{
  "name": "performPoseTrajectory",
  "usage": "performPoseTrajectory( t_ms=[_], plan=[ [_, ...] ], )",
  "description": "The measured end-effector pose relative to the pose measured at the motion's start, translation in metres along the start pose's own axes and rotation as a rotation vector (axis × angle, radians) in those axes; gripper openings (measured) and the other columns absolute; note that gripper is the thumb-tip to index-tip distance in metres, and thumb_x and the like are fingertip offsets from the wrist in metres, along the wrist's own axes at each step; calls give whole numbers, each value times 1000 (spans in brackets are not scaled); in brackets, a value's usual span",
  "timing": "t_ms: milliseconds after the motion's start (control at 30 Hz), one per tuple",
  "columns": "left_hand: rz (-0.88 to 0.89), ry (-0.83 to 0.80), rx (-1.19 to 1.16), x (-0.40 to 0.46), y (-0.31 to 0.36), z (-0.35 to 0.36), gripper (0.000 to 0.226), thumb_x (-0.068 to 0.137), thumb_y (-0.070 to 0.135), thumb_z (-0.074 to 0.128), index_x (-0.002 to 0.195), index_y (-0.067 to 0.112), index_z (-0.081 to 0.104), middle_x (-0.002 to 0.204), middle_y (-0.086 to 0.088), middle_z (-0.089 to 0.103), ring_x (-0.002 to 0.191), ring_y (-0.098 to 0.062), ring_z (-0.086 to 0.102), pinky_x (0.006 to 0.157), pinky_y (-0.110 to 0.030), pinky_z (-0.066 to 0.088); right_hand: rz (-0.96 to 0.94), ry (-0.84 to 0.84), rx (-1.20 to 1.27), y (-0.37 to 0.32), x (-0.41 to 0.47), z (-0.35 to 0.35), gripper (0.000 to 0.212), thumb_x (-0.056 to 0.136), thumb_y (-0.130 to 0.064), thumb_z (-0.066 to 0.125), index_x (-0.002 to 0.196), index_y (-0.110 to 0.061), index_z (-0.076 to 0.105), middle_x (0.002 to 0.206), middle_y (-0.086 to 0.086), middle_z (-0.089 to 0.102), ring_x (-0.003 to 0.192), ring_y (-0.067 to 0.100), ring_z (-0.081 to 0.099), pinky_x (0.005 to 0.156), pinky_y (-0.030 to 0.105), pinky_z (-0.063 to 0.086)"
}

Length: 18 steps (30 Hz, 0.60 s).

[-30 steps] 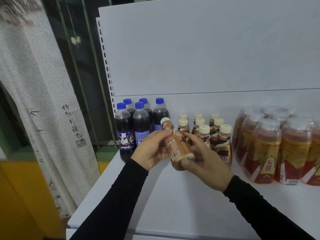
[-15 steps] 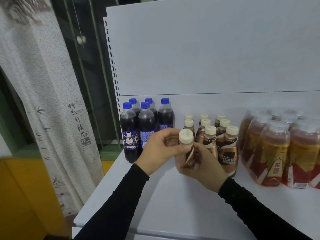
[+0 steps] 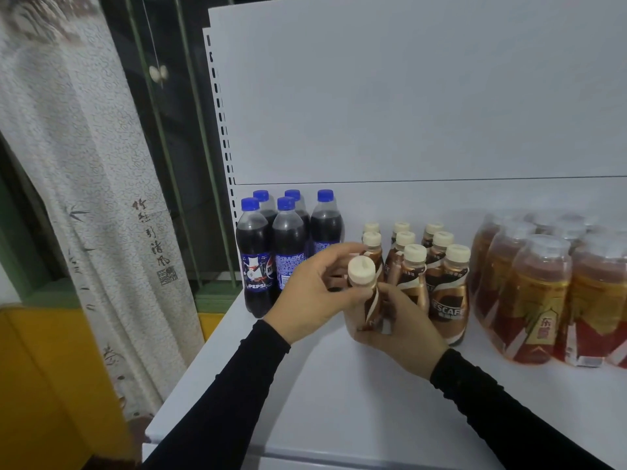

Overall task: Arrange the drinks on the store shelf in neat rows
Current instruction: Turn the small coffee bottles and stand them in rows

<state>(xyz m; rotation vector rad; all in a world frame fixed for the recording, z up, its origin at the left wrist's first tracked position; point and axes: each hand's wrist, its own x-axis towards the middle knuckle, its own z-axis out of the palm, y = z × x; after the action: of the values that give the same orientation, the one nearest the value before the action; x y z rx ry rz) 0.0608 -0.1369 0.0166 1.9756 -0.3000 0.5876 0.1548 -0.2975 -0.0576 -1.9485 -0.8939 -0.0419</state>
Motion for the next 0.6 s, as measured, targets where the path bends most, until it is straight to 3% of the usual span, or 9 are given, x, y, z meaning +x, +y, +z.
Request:
performPoseTrajectory(
  t_ms=[100,200,333,433,600],
  plan=[
    [35,-7,165,10,5,-7,44,86,14,77,115,42,61,112,22,66,108,-2,63,93,-20,53,-4,-57,-6,-2,-2,-1,59,79,-20,80,116,-49,46,114,-30,57,106,-21,51,85,2,40],
    [25,-35,314,23,7,-14,36,85,20,78,117,33,66,109,19,67,101,-2,65,89,-16,52,8,-120,-34,-4,-2,0,63,84,-22,75,130,-46,40,115,-38,50,103,-27,48,86,-1,39],
    [-17,-19,439,42,0,-21,35,85,29,78,119,25,69,112,14,70,100,-1,64,93,-22,52,-4,-175,-134,-7,-7,0,65,87,-40,69,143,-38,36,131,-19,55,117,-5,52,104,21,44],
    [-70,-15,472,55,-7,-25,35,86,27,77,119,25,68,115,11,68,102,-2,62,92,-25,53,13,-256,-281,-7,-14,-1,76,89,-54,61,151,-29,26,148,-8,44,129,6,45,107,21,36],
    [-127,7,516,70,-15,-29,37,89,25,74,124,22,65,119,6,66,103,-8,61,80,-14,45,21,-368,-418,-1,-23,2,92,90,-65,51,158,-24,4,164,-4,14,148,11,19,115,23,16]
  ],
)
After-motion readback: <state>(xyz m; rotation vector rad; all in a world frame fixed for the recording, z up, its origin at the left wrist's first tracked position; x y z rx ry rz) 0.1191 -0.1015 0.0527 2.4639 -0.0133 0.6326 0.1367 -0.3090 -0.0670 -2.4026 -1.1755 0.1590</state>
